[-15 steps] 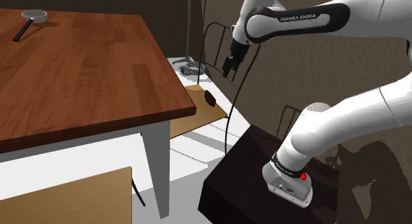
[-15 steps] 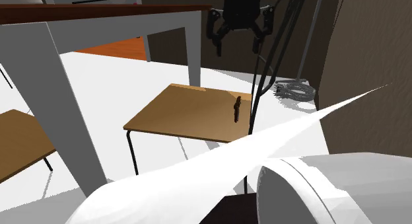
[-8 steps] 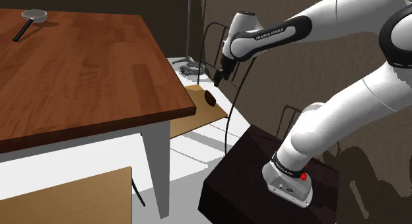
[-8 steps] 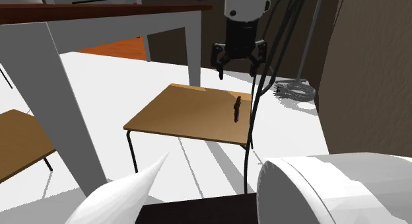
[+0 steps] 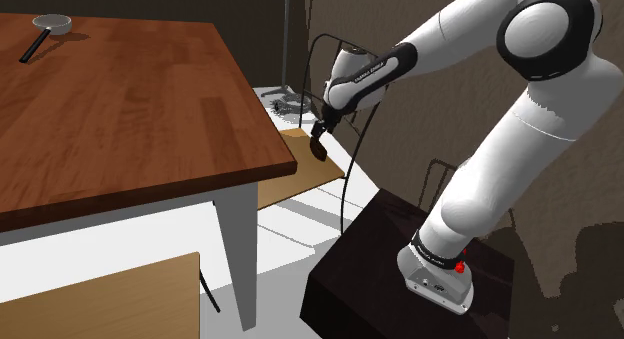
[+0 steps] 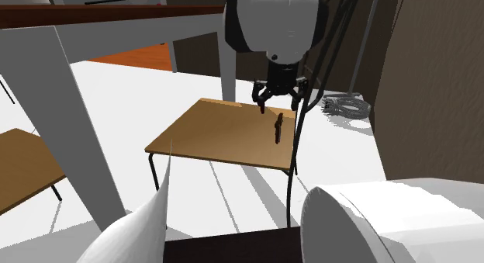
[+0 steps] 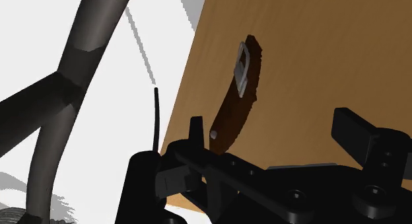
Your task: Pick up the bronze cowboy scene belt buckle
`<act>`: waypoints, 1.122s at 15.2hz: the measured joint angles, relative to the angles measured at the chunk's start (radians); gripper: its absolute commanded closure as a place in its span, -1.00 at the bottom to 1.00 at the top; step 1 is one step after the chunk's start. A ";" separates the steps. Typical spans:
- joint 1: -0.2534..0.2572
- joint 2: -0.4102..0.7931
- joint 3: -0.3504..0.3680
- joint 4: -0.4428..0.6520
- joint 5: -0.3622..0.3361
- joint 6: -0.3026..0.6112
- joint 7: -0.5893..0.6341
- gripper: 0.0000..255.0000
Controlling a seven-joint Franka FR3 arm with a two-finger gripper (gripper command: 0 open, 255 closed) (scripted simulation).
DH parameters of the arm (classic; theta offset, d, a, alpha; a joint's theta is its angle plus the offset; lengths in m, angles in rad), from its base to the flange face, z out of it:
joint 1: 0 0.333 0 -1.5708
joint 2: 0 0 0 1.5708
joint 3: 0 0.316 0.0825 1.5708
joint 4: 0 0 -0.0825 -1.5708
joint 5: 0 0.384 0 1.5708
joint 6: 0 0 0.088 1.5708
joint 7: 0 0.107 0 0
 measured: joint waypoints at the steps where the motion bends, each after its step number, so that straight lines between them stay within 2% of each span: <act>1: 0.003 0.046 -0.002 0.010 0.018 0.038 -0.012 -1.00; 10: 0.003 0.174 0.006 0.006 0.082 0.176 -0.057 -1.00; 11: 0.003 0.175 0.006 0.004 0.081 0.178 -0.056 1.00; 17: 0.001 0.179 0.009 0.004 0.090 0.189 -0.069 1.00</act>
